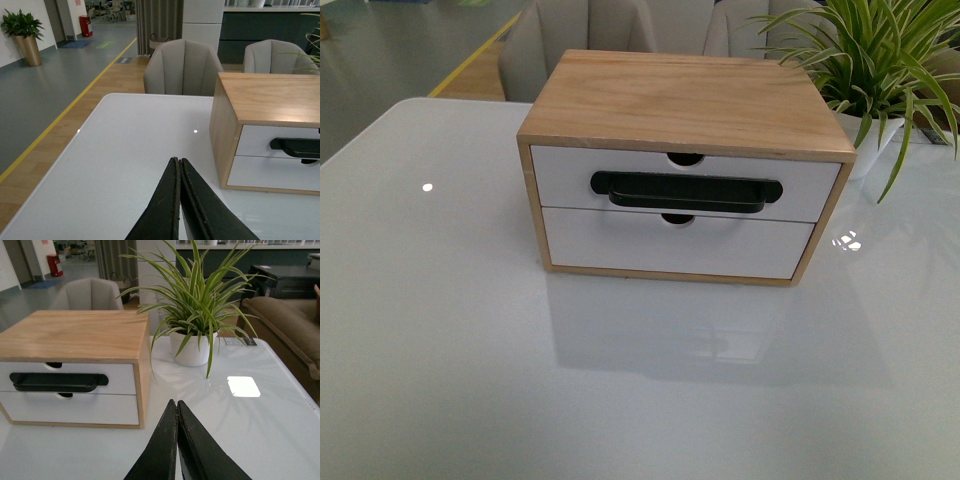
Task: Close drawer sideways
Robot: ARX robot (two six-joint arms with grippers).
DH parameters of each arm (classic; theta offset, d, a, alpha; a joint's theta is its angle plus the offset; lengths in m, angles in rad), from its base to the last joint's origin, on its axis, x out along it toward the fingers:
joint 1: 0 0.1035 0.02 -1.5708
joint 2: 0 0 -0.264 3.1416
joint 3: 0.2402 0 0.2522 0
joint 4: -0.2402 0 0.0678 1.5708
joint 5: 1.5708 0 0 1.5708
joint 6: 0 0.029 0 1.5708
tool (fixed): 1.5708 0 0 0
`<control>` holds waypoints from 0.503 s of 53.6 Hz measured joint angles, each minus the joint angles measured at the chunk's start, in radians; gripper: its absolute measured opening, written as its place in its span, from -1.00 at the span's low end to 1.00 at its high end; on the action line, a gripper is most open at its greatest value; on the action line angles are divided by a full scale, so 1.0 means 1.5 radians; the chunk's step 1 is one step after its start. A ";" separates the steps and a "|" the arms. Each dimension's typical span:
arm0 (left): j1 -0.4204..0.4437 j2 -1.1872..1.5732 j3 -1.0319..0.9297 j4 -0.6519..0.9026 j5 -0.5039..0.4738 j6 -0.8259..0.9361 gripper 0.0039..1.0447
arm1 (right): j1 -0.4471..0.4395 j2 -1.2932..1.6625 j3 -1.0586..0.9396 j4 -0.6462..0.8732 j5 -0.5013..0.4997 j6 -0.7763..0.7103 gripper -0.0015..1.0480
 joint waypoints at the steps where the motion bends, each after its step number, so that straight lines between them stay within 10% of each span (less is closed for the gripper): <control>1: 0.000 -0.004 0.000 -0.004 0.000 0.000 -0.97 | 0.000 -0.003 0.000 -0.003 0.000 0.000 -0.96; 27: 0.000 -0.158 0.000 -0.153 0.000 0.000 -0.97 | 0.000 -0.128 0.000 -0.126 0.000 0.000 -0.96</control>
